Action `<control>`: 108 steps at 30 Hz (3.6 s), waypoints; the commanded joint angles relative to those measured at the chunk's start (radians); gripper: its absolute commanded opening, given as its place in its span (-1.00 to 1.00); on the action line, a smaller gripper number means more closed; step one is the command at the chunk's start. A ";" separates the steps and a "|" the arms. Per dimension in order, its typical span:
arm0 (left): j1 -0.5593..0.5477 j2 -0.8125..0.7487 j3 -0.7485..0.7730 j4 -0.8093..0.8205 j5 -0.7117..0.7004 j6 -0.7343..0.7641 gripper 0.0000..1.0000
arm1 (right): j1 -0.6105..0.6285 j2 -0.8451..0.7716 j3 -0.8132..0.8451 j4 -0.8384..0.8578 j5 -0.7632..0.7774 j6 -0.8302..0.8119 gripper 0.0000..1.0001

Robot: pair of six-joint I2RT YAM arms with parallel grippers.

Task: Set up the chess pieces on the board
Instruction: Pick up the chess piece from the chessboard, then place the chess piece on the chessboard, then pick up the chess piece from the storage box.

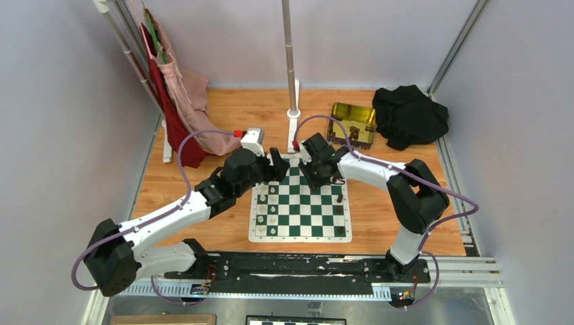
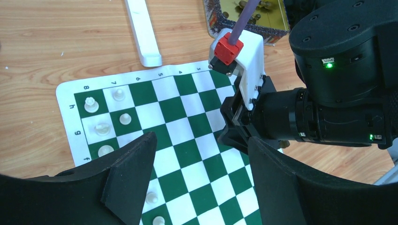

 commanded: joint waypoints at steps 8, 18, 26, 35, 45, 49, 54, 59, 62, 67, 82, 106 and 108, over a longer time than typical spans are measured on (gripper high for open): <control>-0.012 -0.001 0.019 0.012 -0.013 0.004 0.53 | -0.012 -0.013 -0.023 0.001 -0.010 0.015 -0.70; -0.012 0.008 0.024 0.013 -0.013 0.004 0.53 | -0.013 -0.050 -0.012 -0.019 0.035 0.010 -1.00; -0.012 0.016 0.030 0.013 -0.017 0.009 0.53 | -0.073 -0.019 0.059 -0.028 0.068 0.003 -1.00; -0.012 0.042 0.049 0.014 -0.016 0.018 0.53 | -0.174 0.088 0.188 -0.047 0.048 0.000 -1.00; -0.012 0.070 0.068 0.025 -0.011 0.025 0.53 | -0.215 0.172 0.276 -0.074 0.047 -0.005 -1.00; -0.012 0.078 0.075 0.026 -0.010 0.028 0.53 | -0.225 0.186 0.288 -0.077 0.043 -0.007 -1.00; -0.012 0.089 0.076 0.031 -0.009 0.030 0.53 | -0.233 0.201 0.296 -0.083 0.044 -0.010 -1.00; -0.012 0.092 0.075 0.032 -0.009 0.031 0.53 | -0.239 0.212 0.295 -0.086 0.039 -0.007 -1.00; -0.012 0.091 0.076 0.032 -0.007 0.033 0.53 | -0.239 0.218 0.297 -0.091 0.039 -0.006 -0.96; -0.012 0.090 0.076 0.030 -0.007 0.030 0.55 | -0.239 0.222 0.293 -0.093 0.031 -0.005 -0.44; -0.012 0.091 0.115 0.002 -0.039 0.045 0.61 | -0.249 0.088 0.389 -0.083 0.086 -0.025 0.00; -0.012 0.351 0.343 -0.028 -0.024 0.075 0.60 | -0.512 0.516 0.859 -0.080 0.028 -0.110 -0.09; -0.012 0.364 0.350 -0.026 -0.023 0.075 0.60 | -0.523 0.541 0.880 -0.072 0.002 -0.121 -0.10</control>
